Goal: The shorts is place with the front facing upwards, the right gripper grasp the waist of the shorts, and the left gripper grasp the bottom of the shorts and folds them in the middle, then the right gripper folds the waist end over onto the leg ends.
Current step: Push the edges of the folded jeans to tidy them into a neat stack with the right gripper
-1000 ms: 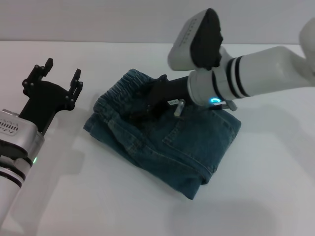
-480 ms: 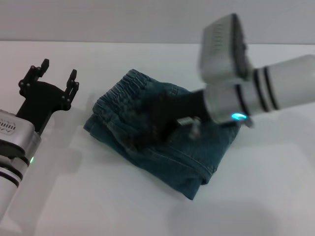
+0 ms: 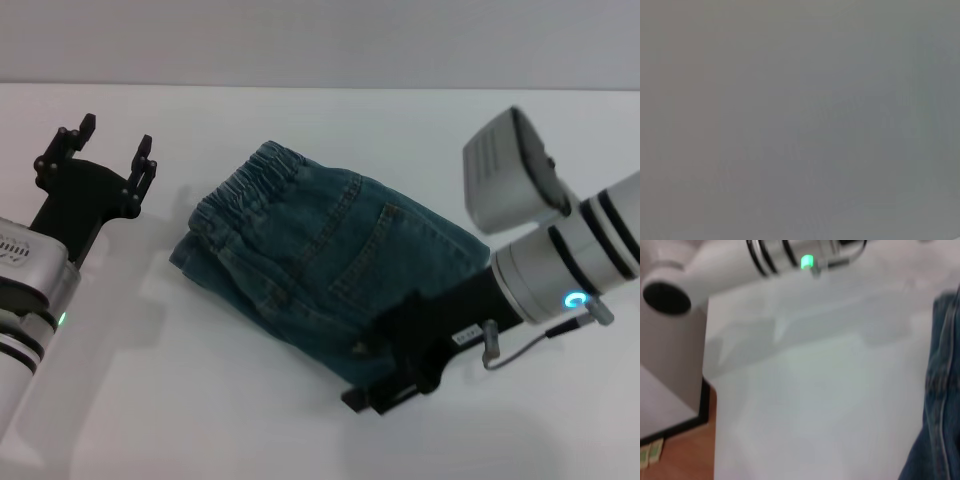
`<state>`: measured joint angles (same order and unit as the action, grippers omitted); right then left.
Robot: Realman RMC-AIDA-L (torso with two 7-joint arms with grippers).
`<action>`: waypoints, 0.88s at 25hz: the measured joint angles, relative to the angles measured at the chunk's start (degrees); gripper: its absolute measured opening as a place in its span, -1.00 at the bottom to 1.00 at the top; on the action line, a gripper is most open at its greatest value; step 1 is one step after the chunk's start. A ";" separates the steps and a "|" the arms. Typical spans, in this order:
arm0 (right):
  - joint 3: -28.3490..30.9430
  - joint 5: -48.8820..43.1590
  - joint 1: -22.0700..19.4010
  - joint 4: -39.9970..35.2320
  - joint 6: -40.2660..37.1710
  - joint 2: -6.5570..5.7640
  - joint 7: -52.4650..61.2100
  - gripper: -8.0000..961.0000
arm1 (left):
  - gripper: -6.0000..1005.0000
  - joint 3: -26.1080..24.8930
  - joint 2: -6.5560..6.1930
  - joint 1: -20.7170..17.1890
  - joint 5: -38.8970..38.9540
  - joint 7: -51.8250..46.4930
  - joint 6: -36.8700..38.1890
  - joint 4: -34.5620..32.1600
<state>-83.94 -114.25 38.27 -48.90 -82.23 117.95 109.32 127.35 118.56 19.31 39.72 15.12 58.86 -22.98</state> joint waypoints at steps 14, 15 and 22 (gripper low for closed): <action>2.93 -5.43 1.34 2.82 1.25 0.22 0.98 0.45 | 0.26 -0.01 0.18 0.56 0.00 0.00 -0.62 0.66; 3.79 -6.06 1.27 2.68 1.30 0.18 1.01 0.45 | 0.26 0.00 0.18 0.38 0.00 -0.01 -0.62 0.66; 11.10 -10.60 0.64 0.84 2.45 -0.45 1.02 0.45 | 0.26 0.36 0.18 0.34 0.01 -1.57 -0.63 1.25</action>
<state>-72.84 -124.85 38.91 -48.06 -79.78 117.50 110.34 127.71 118.74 19.65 39.73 13.55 58.22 -21.73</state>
